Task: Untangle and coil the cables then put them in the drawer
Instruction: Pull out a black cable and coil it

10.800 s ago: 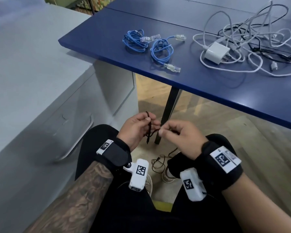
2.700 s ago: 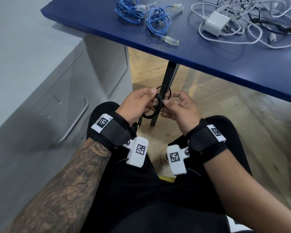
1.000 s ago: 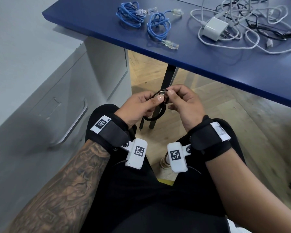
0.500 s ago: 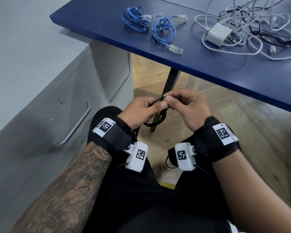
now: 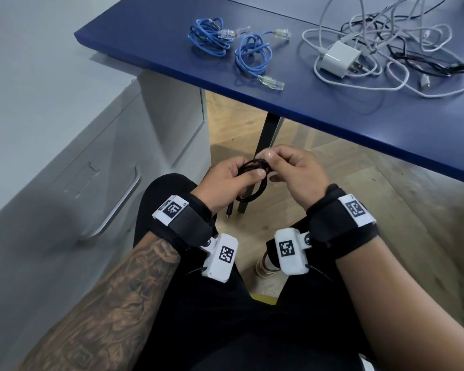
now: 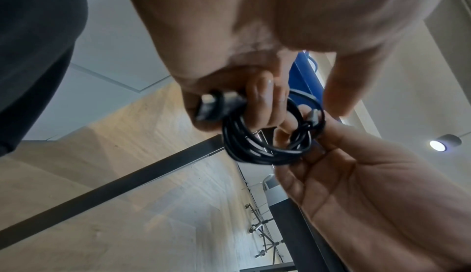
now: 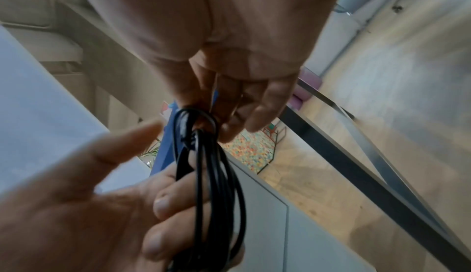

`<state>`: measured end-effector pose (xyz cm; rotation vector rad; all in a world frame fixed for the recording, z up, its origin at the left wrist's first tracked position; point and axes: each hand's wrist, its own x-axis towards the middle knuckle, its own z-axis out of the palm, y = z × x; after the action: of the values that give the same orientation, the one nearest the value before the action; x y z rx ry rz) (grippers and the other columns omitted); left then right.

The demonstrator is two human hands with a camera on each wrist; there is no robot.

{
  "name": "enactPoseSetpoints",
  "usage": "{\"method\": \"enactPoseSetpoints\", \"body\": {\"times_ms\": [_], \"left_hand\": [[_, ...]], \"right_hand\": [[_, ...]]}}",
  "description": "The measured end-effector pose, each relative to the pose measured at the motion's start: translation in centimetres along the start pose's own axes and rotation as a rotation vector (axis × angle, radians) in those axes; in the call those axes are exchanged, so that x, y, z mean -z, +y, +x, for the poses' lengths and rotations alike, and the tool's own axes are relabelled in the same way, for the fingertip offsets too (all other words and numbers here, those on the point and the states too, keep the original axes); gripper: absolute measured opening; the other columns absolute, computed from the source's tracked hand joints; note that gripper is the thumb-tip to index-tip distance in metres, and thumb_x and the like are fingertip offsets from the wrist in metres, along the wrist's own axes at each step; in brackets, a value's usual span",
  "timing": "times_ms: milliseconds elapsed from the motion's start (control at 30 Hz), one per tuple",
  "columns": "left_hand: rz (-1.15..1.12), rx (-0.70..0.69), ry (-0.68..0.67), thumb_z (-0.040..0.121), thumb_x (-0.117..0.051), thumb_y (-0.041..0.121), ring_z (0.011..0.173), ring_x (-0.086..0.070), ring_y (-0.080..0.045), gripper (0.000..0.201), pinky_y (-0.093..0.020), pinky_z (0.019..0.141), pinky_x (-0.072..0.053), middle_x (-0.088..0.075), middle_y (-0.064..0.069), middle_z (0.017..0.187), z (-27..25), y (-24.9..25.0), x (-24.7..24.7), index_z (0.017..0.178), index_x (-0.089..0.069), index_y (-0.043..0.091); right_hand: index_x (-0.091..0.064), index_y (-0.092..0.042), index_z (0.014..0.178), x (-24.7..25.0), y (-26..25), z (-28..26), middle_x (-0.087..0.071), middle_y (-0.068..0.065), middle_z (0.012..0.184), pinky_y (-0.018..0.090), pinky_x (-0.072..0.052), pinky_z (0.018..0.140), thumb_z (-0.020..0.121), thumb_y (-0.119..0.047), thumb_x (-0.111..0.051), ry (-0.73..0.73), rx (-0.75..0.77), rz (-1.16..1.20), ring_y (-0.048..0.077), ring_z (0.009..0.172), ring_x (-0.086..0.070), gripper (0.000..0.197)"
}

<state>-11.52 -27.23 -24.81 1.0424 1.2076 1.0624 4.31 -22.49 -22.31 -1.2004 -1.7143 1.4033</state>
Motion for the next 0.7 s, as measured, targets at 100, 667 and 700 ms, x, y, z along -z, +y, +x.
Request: {"method": "enactPoseSetpoints", "body": {"times_ms": [100, 667, 700], "left_hand": [[-0.074, 0.017, 0.026, 0.099, -0.051, 0.031, 0.046, -0.034, 0.0, 0.026, -0.014, 0.045, -0.029, -0.049, 0.012, 0.056, 0.3, 0.3, -0.3, 0.08, -0.054, 0.013], [-0.136, -0.261, 0.111, 0.1, -0.039, 0.028, 0.058, -0.038, -0.009, 0.025, -0.02, 0.06, -0.036, -0.038, 0.008, 0.063, 0.8, 4.4, -0.5, 0.096, -0.056, 0.009], [-0.201, -0.265, 0.141, 0.1, -0.039, 0.028, 0.058, -0.039, -0.011, 0.025, -0.022, 0.061, -0.037, -0.038, 0.006, 0.063, 0.8, 5.1, -0.4, 0.095, -0.055, 0.009]], "right_hand": [[-0.071, -0.02, 0.091, 0.2, -0.4, 0.1, -0.073, 0.004, 0.089, 0.024, -0.05, 0.073, 0.101, -0.019, -0.053, 0.156, 0.096, -0.031, 0.013, 0.082, -0.065, 0.021], [-0.067, -0.014, 0.108, 3.4, -7.7, 1.7, -0.072, 0.004, 0.098, 0.033, -0.057, 0.077, 0.101, -0.027, -0.051, 0.263, 0.246, 0.35, 0.019, 0.088, -0.069, 0.022], [-0.063, -0.012, 0.117, 3.5, -8.1, 1.9, -0.071, 0.007, 0.104, 0.031, -0.057, 0.076, 0.101, -0.029, -0.052, 0.254, 0.238, 0.364, 0.021, 0.09, -0.069, 0.025]]}}
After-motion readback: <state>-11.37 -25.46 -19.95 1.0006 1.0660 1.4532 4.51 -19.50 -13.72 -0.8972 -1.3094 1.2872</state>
